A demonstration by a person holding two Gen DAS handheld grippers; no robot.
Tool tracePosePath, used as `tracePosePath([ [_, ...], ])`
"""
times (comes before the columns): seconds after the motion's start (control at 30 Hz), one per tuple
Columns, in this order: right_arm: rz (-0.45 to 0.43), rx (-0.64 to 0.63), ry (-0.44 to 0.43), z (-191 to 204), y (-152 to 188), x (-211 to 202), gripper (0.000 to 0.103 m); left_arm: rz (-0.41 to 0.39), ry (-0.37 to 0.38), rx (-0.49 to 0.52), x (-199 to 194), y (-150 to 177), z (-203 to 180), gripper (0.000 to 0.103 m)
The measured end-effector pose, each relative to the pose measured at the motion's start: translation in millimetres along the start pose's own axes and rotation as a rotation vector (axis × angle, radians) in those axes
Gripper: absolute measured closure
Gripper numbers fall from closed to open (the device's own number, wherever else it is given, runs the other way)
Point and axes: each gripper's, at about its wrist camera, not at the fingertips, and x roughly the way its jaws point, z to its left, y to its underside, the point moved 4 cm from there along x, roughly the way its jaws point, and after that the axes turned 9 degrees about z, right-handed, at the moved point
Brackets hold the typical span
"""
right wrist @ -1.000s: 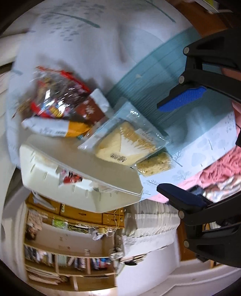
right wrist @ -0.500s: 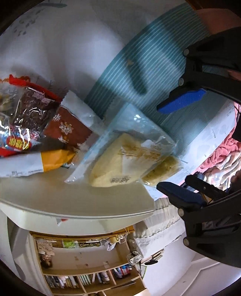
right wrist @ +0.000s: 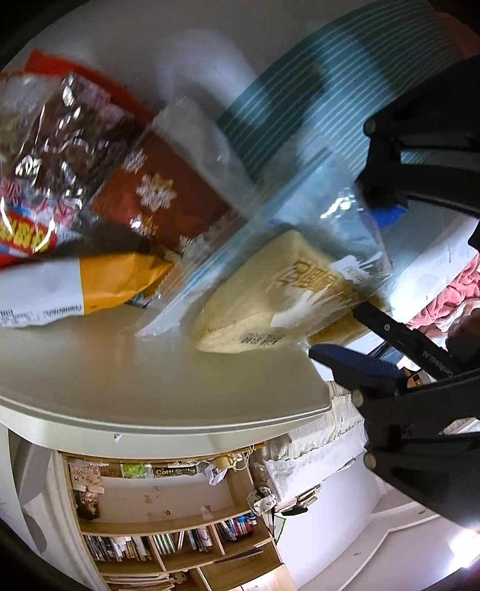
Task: Organize snacks
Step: 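Grasp and lift the oat-cluster bag with the left tool while the right tool lifts the Fuji bread pack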
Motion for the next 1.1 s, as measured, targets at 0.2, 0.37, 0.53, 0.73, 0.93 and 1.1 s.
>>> tracePosePath([
  [0.2,0.002,0.021,0.018,-4,-4,3,0.067,-0.008,-0.011,0.0,5,-4,2,0.021],
  [0.37,0.007,0.032,0.025,-9,-3,-1,0.078,-0.028,-0.041,0.024,2,-11,-7,0.041],
  [0.53,-0.002,0.004,0.02,-5,0,-6,0.081,-0.031,-0.029,0.026,-1,-8,-7,0.046],
  [0.73,-0.013,-0.028,-0.005,-1,6,-14,0.084,-0.025,-0.033,0.022,-9,5,-3,0.046],
  [0.93,-0.017,-0.067,0.0,3,15,-23,0.086,-0.045,-0.012,0.004,-27,21,3,0.046],
  [1.1,-0.023,-0.134,0.009,15,27,-34,0.087,-0.062,0.008,-0.006,-45,36,4,0.046],
])
